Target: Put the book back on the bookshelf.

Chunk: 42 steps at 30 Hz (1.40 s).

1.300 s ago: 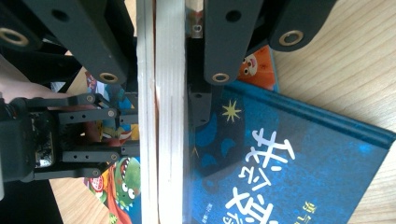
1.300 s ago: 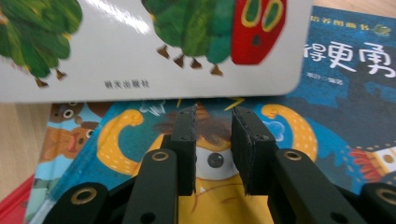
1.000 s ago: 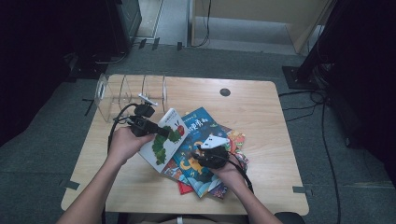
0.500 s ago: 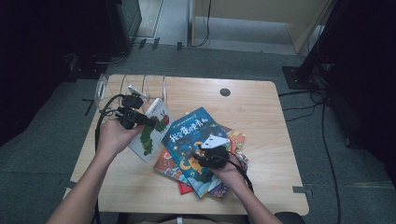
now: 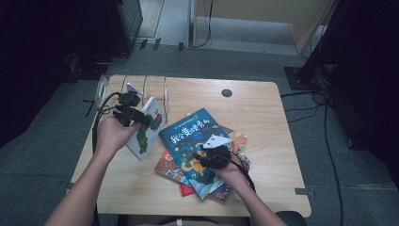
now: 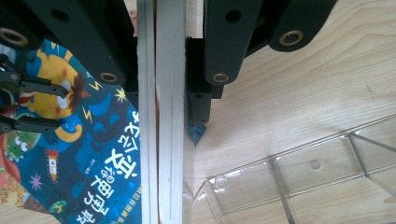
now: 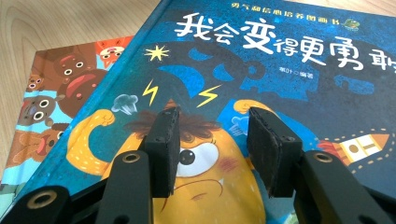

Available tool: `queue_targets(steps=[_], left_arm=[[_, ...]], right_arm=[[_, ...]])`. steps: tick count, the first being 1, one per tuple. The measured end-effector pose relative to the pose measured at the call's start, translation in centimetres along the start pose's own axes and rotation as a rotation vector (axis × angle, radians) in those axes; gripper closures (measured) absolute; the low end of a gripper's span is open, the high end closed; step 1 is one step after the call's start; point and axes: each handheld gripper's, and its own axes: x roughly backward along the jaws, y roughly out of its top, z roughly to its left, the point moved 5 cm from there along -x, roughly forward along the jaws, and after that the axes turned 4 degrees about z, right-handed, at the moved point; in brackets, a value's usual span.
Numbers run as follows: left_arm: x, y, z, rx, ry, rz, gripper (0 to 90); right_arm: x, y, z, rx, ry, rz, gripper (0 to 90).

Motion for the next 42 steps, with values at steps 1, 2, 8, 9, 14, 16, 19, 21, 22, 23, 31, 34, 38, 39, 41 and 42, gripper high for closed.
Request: queue_targets(steps=[1,2,8,9,14,16,19,21,22,23,31,34,38,39,41,42], left_arm=[[0.0,0.1,0.1,0.004,0.004,0.005,78.0],[0.0,0.3,0.1,0.008,0.008,0.004,77.9],[0.0,1.1,0.2,0.023,0.036,0.01,77.9],[0.0,1.2,0.1,0.018,0.039,0.015,77.9],[-0.4,2.0,0.1,0.025,0.071,0.019,77.9],[-0.5,2.1,0.2,0.027,0.072,0.02,77.9],[-0.8,2.6,0.3,0.029,0.077,0.014,77.9],[-1.2,3.0,0.4,0.034,0.088,0.009,77.9],[-1.2,3.0,0.4,0.034,0.088,0.009,77.9],[-1.5,3.3,0.4,0.038,0.092,0.011,77.9],[-2.2,4.1,0.5,0.057,0.113,0.016,77.9],[-2.3,4.3,0.6,0.063,0.116,0.014,77.9],[-2.5,4.7,0.9,0.077,0.114,0.016,77.9],[-2.5,4.8,0.9,0.08,0.114,0.012,77.9],[-2.6,4.8,0.8,0.075,0.118,0.011,77.9],[-2.6,4.9,0.8,0.07,0.129,0.015,77.9]], right_arm=[[0.0,0.0,0.0,0.002,0.001,0.001,54.1],[0.0,0.0,-0.1,0.002,0.001,0.001,54.1],[-0.1,0.1,-0.3,0.005,0.006,-0.002,53.9],[-0.1,0.1,-0.3,0.006,0.006,-0.002,53.9],[-0.1,0.1,-0.3,0.006,0.007,-0.001,53.9],[-0.1,0.1,-0.3,0.006,0.007,-0.001,53.9],[-0.1,0.1,-0.3,0.005,0.007,-0.002,53.9],[-0.1,0.1,-0.3,0.003,0.006,-0.001,54.0],[-0.1,0.1,-0.3,0.003,0.006,-0.001,54.0],[-0.1,0.1,-0.3,0.003,0.007,-0.001,54.0],[-0.1,0.1,-0.3,0.003,0.006,-0.001,54.2],[-0.1,0.1,-0.3,0.003,0.006,-0.001,54.3],[-0.1,0.1,-0.3,0.0,0.006,-0.002,54.6],[-0.1,0.1,-0.3,-0.001,0.006,-0.001,54.7],[-0.1,0.1,-0.3,0.0,0.005,-0.002,54.7],[-0.1,0.1,-0.3,0.0,0.005,-0.002,54.8]])
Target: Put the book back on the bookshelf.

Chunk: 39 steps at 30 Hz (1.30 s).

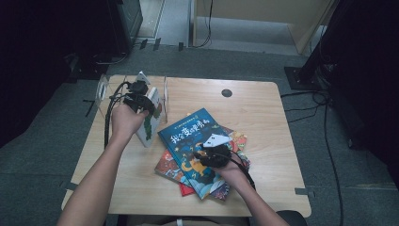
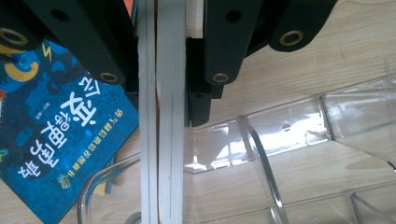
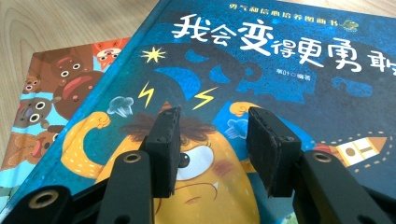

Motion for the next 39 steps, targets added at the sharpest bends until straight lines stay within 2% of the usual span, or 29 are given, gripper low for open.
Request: queue_targets(steps=[1,5,9,22,39], left_arm=[[-0.1,0.2,-0.1,-0.009,0.017,0.007,77.9],[-0.3,0.6,-0.2,-0.016,0.019,0.004,77.9],[-0.5,1.0,-0.4,-0.033,0.041,0.004,77.9],[-1.5,1.9,-0.6,-0.026,0.05,0.015,77.8],[-2.0,2.8,-0.2,-0.013,0.065,0.023,77.7]], right_arm=[[0.0,0.0,0.0,0.0,0.001,0.001,54.9],[0.0,0.0,0.0,-0.001,0.0,0.001,55.0],[0.0,0.0,0.0,-0.002,0.001,0.001,55.1],[0.0,0.0,0.0,-0.003,0.004,0.0,55.5],[0.0,0.0,-0.1,-0.004,0.005,-0.001,56.8]])
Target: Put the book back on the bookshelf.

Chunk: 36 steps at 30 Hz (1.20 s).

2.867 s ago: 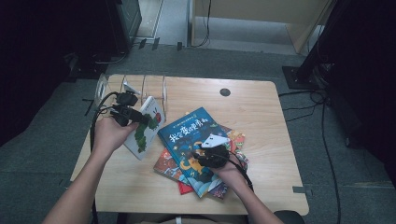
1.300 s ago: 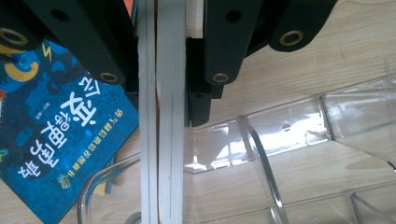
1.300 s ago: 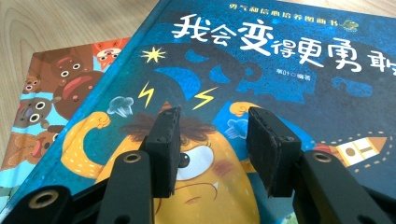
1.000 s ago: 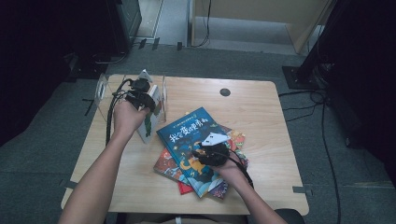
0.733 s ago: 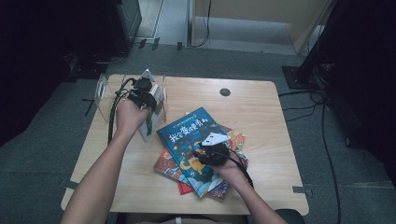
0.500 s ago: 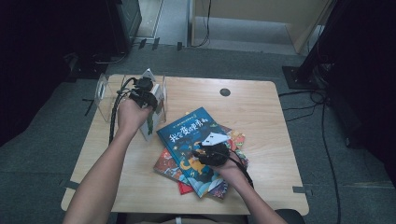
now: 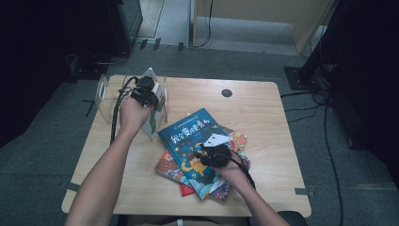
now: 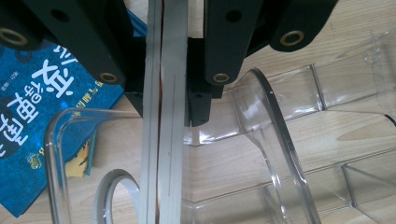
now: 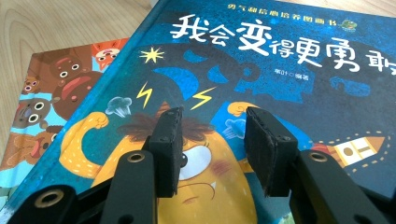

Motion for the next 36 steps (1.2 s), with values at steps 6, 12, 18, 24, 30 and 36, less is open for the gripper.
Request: queue_targets(steps=[6,12,18,24,30,36], left_arm=[[0.0,0.3,0.1,0.006,-0.009,-0.012,77.1],[0.2,0.4,-0.1,0.004,-0.012,-0.025,77.0],[0.2,0.5,0.2,0.008,-0.009,-0.021,77.9],[0.2,0.6,0.0,0.003,-0.004,-0.026,77.7],[0.5,0.3,-0.2,0.0,-0.038,-0.055,69.1],[0.1,-0.5,0.1,0.005,-0.045,-0.059,69.1]], right_arm=[[0.0,0.0,0.0,0.0,0.001,-0.001,56.9],[0.0,0.0,0.0,0.0,0.0,0.0,56.9],[0.0,0.0,0.0,-0.001,0.0,0.0,57.0],[0.0,0.0,0.0,-0.001,0.0,0.0,57.1],[0.0,0.0,0.0,0.0,0.0,0.0,57.1],[0.0,0.0,0.0,0.0,-0.001,-0.001,57.1]])
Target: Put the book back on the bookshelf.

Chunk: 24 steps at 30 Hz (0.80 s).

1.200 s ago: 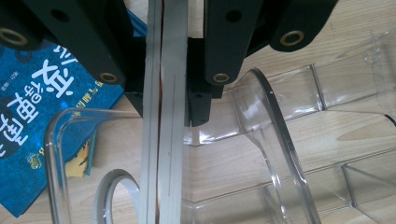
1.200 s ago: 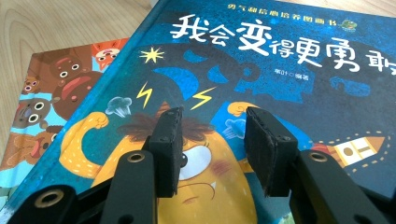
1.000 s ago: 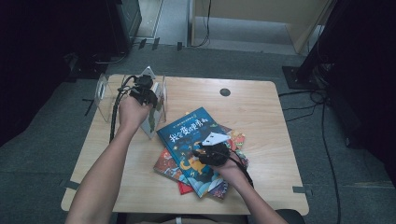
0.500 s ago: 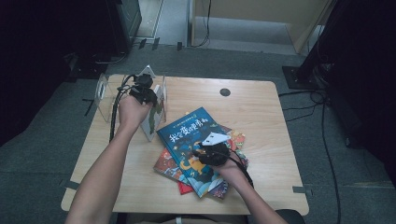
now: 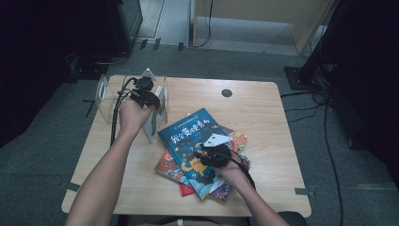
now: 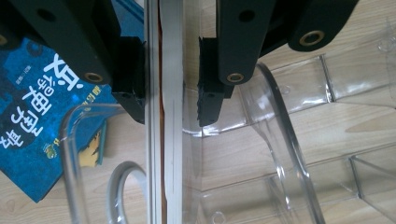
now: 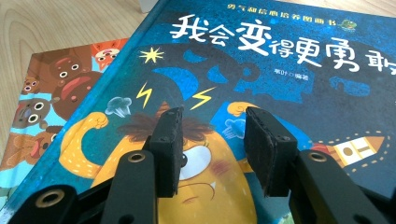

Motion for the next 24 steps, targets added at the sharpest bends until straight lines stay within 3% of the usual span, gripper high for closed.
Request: queue_targets(steps=[15,24], left_arm=[[1.1,-2.1,-0.8,-0.028,-0.025,-0.007,69.1],[1.0,-3.6,-0.7,-0.018,-0.045,-0.007,69.3]], right_arm=[[0.0,0.0,0.0,-0.001,-0.001,0.001,57.5],[0.0,0.0,0.0,0.0,-0.002,0.001,57.5]])
